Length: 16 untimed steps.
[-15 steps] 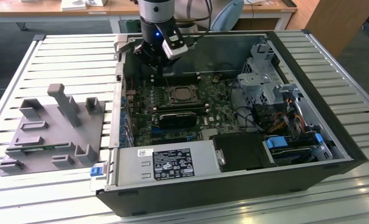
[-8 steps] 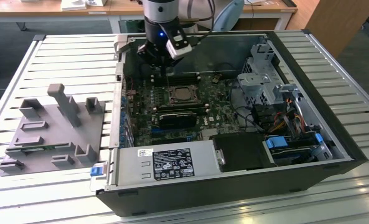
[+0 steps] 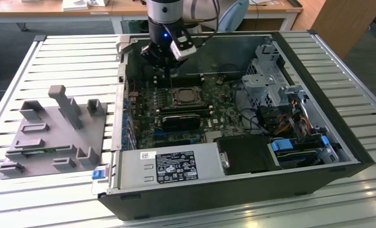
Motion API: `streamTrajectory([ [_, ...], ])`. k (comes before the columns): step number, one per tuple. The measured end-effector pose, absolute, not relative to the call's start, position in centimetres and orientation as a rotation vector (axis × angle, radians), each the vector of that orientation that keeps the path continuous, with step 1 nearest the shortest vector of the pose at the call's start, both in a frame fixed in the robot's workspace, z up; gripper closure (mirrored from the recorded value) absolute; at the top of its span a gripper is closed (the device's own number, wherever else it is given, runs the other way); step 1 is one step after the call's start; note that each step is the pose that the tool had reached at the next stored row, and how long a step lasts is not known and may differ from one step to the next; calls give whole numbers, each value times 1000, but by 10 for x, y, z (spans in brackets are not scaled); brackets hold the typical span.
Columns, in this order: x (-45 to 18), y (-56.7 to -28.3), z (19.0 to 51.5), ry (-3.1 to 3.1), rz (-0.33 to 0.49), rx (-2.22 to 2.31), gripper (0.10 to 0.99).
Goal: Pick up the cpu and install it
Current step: 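Install the first cpu locking lever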
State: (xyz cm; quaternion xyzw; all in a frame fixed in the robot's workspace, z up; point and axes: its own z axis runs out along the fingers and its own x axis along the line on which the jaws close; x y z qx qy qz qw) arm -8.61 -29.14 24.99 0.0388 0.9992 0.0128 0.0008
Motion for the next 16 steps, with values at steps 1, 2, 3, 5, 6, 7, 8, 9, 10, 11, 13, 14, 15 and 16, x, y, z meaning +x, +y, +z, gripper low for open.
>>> streamTrajectory([
  [1,-86,-291,250,3137,40,122,980],
  [2,-85,-291,250,3137,40,122,980],
  [3,-85,-291,250,3137,40,122,980],
  [5,-82,-291,249,3137,40,122,980],
  [6,-80,-291,249,3137,41,122,980],
  [7,-78,-291,248,3137,40,122,980],
  [8,-76,-291,248,3137,40,122,980],
  [9,-75,-291,248,3137,41,122,980],
  [10,-74,-291,248,3137,45,122,980],
  [11,-73,-291,248,3137,58,122,980],
  [13,-72,-292,248,3137,111,122,980],
  [14,-72,-292,248,3137,138,122,980],
  [15,-71,-292,247,3137,154,122,980],
  [16,-71,-292,247,3136,157,122,980],
])
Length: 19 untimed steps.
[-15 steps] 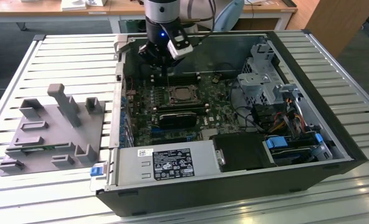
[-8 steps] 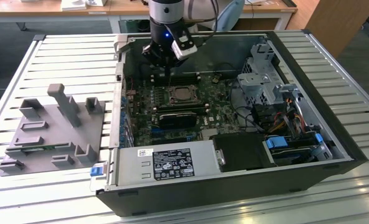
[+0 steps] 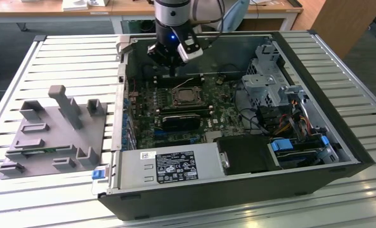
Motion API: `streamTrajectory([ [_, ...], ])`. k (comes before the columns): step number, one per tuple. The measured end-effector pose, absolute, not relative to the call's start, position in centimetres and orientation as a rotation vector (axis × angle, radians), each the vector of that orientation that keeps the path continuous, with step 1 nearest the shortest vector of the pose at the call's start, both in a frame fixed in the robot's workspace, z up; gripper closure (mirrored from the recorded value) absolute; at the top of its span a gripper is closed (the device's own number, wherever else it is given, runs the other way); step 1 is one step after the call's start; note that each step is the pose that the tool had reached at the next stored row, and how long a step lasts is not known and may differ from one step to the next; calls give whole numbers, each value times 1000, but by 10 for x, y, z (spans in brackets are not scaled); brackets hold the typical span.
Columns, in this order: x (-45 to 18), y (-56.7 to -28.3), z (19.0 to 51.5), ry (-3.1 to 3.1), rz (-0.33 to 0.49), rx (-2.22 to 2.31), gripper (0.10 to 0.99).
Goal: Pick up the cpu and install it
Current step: 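Install the first cpu locking lever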
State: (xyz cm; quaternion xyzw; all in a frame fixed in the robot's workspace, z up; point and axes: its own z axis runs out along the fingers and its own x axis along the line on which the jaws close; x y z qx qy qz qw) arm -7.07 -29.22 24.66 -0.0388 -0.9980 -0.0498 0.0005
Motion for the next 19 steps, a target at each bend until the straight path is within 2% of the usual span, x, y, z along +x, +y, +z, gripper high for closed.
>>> streamTrajectory([
  [19,-55,-294,235,-3135,-156,-94,980],
])
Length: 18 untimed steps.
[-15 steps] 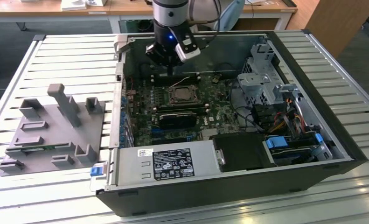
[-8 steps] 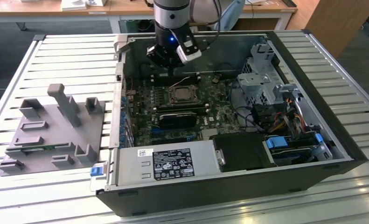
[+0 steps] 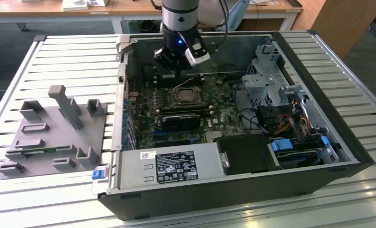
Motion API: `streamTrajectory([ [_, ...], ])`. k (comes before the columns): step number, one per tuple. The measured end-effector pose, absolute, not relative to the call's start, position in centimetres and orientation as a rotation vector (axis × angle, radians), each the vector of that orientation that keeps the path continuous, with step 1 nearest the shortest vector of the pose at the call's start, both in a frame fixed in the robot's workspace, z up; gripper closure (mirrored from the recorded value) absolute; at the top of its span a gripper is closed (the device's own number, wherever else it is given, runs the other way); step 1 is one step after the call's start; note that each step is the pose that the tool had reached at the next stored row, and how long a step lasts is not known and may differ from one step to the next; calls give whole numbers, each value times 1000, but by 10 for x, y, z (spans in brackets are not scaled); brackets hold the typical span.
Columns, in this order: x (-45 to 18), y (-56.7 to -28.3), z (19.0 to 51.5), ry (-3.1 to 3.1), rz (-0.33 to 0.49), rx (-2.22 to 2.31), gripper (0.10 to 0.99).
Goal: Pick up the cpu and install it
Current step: 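Install the first cpu locking lever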
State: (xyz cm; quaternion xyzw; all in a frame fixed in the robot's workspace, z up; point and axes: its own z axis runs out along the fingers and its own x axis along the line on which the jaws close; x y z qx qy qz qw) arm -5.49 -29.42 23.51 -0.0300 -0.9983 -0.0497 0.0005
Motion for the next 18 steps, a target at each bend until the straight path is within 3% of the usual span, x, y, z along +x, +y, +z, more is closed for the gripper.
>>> streamTrajectory([
  [18,-42,-293,224,-3138,-154,-32,980],
])
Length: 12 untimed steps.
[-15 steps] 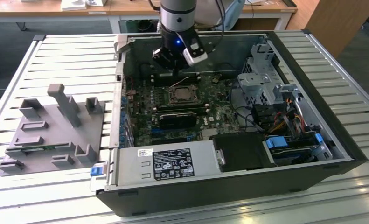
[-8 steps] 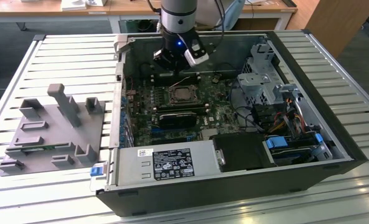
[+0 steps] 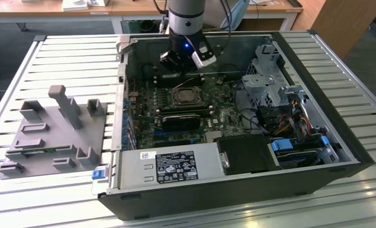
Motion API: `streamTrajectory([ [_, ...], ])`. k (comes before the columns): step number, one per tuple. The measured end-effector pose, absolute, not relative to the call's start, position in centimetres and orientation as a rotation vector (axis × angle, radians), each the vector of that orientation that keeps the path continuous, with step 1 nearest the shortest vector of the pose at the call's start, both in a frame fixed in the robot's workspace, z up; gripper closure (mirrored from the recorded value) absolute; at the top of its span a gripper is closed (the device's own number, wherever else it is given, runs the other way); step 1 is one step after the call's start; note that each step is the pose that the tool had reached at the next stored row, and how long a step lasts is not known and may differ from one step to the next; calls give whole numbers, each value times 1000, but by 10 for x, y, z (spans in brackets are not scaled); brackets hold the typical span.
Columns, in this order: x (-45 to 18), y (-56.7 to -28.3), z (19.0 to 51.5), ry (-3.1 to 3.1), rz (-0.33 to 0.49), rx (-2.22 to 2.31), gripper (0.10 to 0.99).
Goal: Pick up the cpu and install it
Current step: 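Install the first cpu locking lever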
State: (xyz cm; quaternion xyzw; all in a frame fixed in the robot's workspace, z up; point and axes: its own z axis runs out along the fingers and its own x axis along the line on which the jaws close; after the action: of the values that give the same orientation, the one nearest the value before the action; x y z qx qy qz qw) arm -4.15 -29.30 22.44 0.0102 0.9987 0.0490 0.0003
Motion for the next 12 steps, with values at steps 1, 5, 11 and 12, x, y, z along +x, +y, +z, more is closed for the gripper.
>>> streamTrajectory([
  [1,-41,-293,224,3137,154,32,980],
  [5,-37,-292,221,3137,154,34,980],
  [11,-34,-292,219,3137,154,35,980],
  [12,-33,-292,218,3137,154,35,980],
])
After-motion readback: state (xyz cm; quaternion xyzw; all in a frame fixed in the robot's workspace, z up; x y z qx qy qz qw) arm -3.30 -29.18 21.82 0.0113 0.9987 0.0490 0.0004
